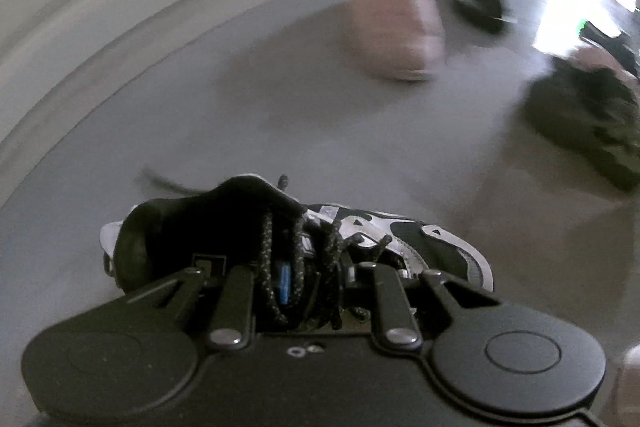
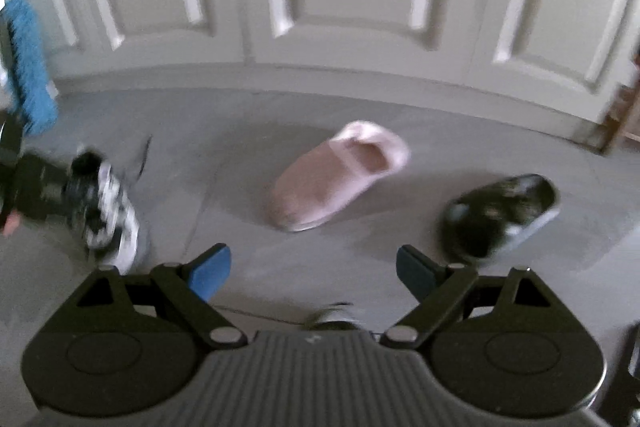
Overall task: Organize scattered shoes
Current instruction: 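Carry the held sneaker with the left tool toward the pink slipper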
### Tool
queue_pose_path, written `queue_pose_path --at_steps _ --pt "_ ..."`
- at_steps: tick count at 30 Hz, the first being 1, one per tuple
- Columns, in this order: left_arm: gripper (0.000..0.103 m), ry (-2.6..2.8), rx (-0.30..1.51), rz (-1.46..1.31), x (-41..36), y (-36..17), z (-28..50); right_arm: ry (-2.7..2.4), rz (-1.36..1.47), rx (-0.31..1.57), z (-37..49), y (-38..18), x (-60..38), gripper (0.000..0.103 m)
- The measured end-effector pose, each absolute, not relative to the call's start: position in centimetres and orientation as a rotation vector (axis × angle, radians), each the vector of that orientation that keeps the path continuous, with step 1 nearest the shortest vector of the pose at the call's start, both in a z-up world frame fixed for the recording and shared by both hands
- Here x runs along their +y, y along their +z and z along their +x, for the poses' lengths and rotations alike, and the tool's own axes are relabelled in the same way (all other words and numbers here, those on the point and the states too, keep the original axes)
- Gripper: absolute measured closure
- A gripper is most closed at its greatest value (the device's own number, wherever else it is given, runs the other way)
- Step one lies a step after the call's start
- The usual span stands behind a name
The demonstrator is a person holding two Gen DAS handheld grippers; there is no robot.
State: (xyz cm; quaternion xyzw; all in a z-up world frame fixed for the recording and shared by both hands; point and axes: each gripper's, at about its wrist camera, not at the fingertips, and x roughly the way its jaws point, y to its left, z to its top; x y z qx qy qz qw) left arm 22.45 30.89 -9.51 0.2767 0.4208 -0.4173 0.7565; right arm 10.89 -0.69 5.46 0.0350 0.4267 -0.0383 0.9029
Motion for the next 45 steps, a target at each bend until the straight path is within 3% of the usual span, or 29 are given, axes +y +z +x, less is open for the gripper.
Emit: queue_pose_path --at_steps 8,17,28,34,45 --pt "0.085 -1.094 0.886 0.681 21.7 -10.4 15.3 -0.219 0.09 0.92 6.1 6.3 -7.8 0.011" --pt "0.085 -1.066 0.924 0.716 16.3 -11.0 9.6 -0.145 0.136 0.902 -0.1 2.8 -11.6 0.011" --pt "0.085 -1.104 0.95 0.784 13.4 -10.4 2.0 0.0 0.176 0.873 -3.9 -1.5 -14.8 0.011" --pt "0.084 -1.127 0.915 0.84 12.4 -10.6 1.6 0.0 0.14 0.89 -5.3 -5.5 -14.5 0.011" --pt "0.085 -1.027 0.828 0.885 12.4 -8.0 1.1 0.055 0.134 0.873 -5.9 -7.7 -14.8 0.011"
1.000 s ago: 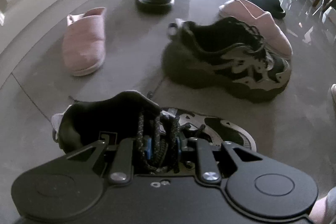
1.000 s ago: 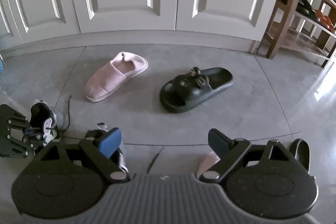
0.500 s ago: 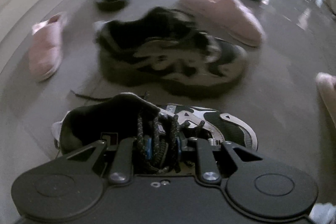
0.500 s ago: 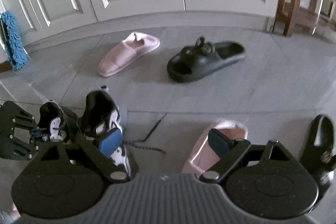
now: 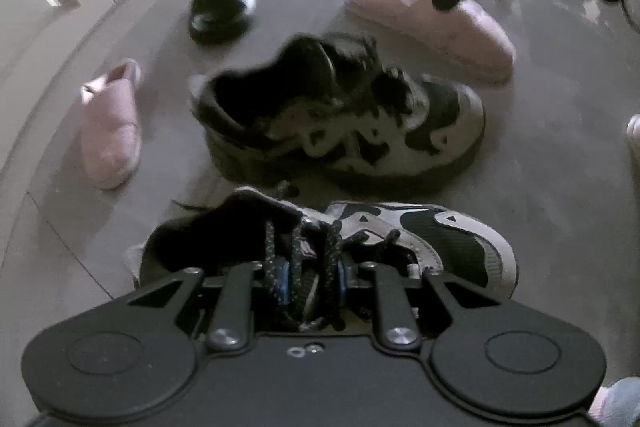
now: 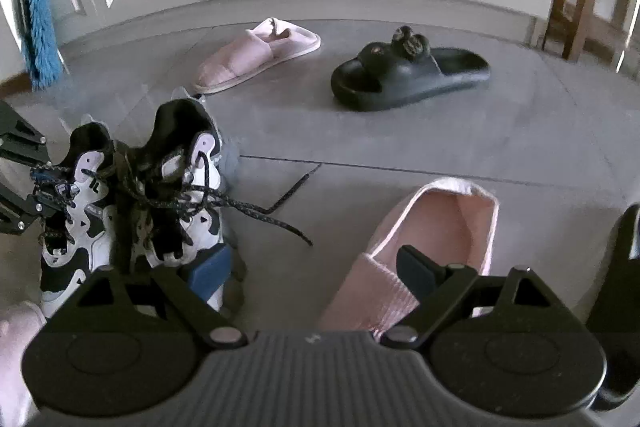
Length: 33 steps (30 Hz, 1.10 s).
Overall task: Organize scattered shoes
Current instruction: 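Carry the held sneaker with the left tool toward the pink slipper, then lower the held sneaker beside the pink slipper with the left tool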
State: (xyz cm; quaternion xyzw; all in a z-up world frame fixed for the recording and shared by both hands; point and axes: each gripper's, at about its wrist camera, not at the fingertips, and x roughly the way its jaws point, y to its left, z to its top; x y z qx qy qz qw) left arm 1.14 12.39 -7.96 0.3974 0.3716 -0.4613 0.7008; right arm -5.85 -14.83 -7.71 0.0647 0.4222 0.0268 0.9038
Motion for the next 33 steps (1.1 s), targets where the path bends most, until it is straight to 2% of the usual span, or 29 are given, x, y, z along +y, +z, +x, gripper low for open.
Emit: queue_pose_path --at_steps 7,13,20,23,29,33 --pt "0.084 -1.046 0.647 0.865 11.3 -1.5 -0.7 -0.001 0.176 0.848 -6.6 -7.3 -16.2 0.011" --pt "0.084 -1.141 0.538 0.937 4.9 2.5 -1.3 -0.063 0.176 0.789 -8.5 -5.7 -17.4 0.011" --pt "0.084 -1.227 0.567 0.882 -3.3 0.7 -0.3 -0.156 0.197 0.765 -12.2 -4.7 -19.1 0.011" --pt "0.083 -1.26 0.559 0.938 -6.4 -1.3 0.2 -0.209 0.229 0.772 -13.9 -4.9 -20.3 0.011" --pt "0.084 -1.311 0.563 1.114 -9.2 -6.7 0.7 -0.269 0.279 0.791 -15.8 -5.5 -21.8 0.011" --pt "0.084 -1.304 0.589 1.135 -9.4 -8.4 1.1 -0.283 0.291 0.799 -16.6 -5.7 -22.2 0.011"
